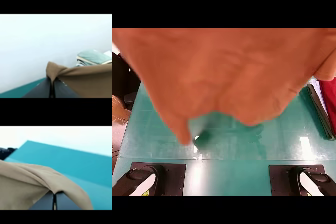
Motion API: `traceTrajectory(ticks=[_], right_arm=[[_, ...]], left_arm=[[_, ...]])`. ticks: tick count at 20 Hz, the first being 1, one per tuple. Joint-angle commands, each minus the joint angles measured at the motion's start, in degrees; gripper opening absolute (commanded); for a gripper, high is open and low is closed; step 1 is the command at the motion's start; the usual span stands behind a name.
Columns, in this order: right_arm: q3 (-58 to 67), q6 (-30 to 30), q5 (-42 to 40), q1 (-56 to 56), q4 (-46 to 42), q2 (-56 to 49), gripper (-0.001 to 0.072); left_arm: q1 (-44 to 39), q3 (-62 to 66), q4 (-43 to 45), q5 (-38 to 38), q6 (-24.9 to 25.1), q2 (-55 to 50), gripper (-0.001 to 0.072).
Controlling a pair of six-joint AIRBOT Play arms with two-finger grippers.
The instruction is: Fold the shirts.
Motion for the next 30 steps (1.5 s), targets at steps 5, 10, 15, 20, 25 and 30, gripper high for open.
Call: traceTrajectory(ticks=[5, 10, 15, 20, 25, 30], right_arm=[[-2.5, 4.3, 8.8, 5.6, -2.8, -21.7, 0.0016], [-4.2, 4.3, -4.1, 6.6, -2.6, -38.4, 0.0017], [2.5, 4.3, -11.5, 6.9, -2.6, -47.7, 0.0016], [6.7, 4.3, -12.0, 8.2, -1.0, -53.4, 0.0131], [7.2, 4.3, -10.9, 7.9, 3.8, -54.5, 0.0382], [5.1, -0.5, 1.5, 5.4, 3.4, -47.8, 0.0379]], left_arm=[[0.1, -23.5, 1.2, -11.6, -1.9, -10.1, 0.0027], [0.1, -37.3, 10.9, -0.9, -1.5, -25.3, 0.0028], [0.1, -37.3, 15.8, 14.9, -5.1, -34.8, 0.0028], [0.1, -37.3, 15.7, 18.2, -7.6, -38.3, 0.003], [1.2, -35.1, 15.9, 13.9, -8.2, -38.0, 0.0462], [10.0, -31.5, 14.8, -4.5, -8.1, -32.1, 0.0461]])
